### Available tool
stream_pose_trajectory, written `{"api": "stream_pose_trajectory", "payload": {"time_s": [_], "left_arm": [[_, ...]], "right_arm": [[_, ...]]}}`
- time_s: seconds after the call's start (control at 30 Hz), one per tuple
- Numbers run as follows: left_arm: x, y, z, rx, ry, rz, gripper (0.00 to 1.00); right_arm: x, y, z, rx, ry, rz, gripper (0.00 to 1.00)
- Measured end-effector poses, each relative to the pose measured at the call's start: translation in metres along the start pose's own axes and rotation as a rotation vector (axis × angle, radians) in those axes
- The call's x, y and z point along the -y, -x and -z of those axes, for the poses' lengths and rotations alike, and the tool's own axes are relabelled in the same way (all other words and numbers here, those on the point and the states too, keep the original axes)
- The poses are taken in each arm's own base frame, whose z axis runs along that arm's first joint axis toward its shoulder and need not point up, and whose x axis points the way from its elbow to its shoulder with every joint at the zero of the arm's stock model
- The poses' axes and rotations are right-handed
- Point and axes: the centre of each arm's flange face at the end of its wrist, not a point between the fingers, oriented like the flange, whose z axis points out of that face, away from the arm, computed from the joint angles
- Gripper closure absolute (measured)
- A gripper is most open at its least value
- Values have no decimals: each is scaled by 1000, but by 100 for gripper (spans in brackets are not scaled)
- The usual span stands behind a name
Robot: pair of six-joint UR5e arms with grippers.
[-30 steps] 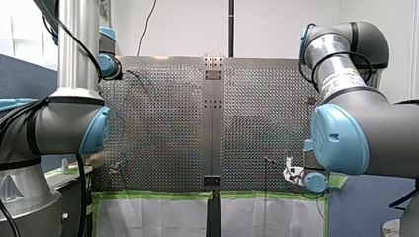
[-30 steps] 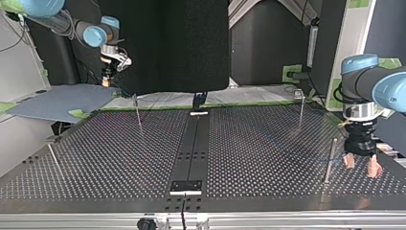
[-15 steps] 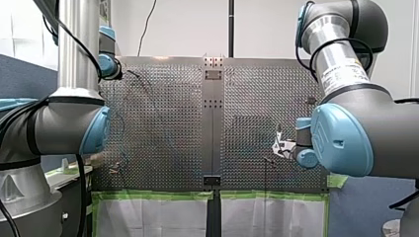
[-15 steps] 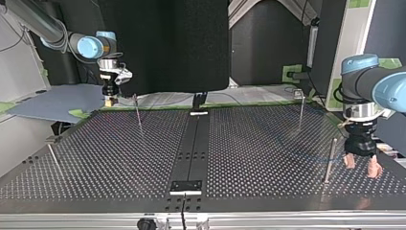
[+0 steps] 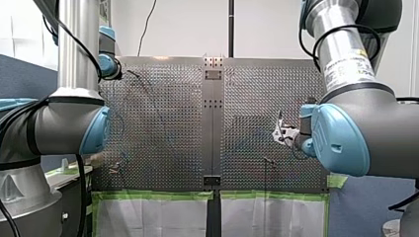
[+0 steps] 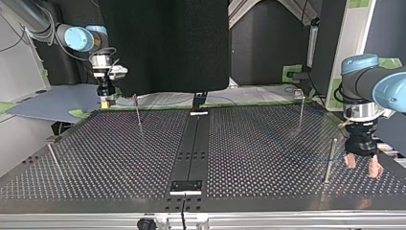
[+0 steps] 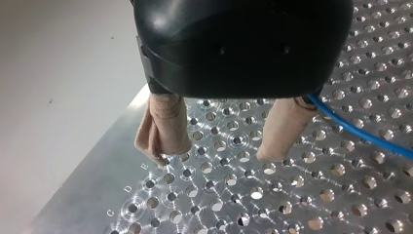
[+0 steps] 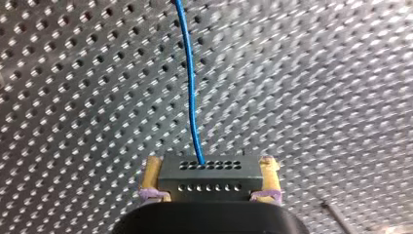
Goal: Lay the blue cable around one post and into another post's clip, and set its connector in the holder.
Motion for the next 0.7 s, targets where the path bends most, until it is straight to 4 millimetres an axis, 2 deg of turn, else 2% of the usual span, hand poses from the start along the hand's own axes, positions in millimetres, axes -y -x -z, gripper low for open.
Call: {"api": "stream_pose_trajectory", "payload": {"time_s": [0.07, 0.17, 0.37, 0.7], "left_arm": [[0, 0, 0, 0, 0, 0, 0], [1, -1, 0, 0, 0, 0, 0], [2, -2, 1, -3, -2, -1, 0], [4, -3, 2, -5, -2, -1, 0]], "right_arm": [[1, -5, 3, -9, -13, 9, 100], [-2, 0, 12, -1, -8, 26, 100], [-18, 31, 39, 45, 42, 36, 100], [-53, 84, 96, 161, 110, 25, 100]]}}
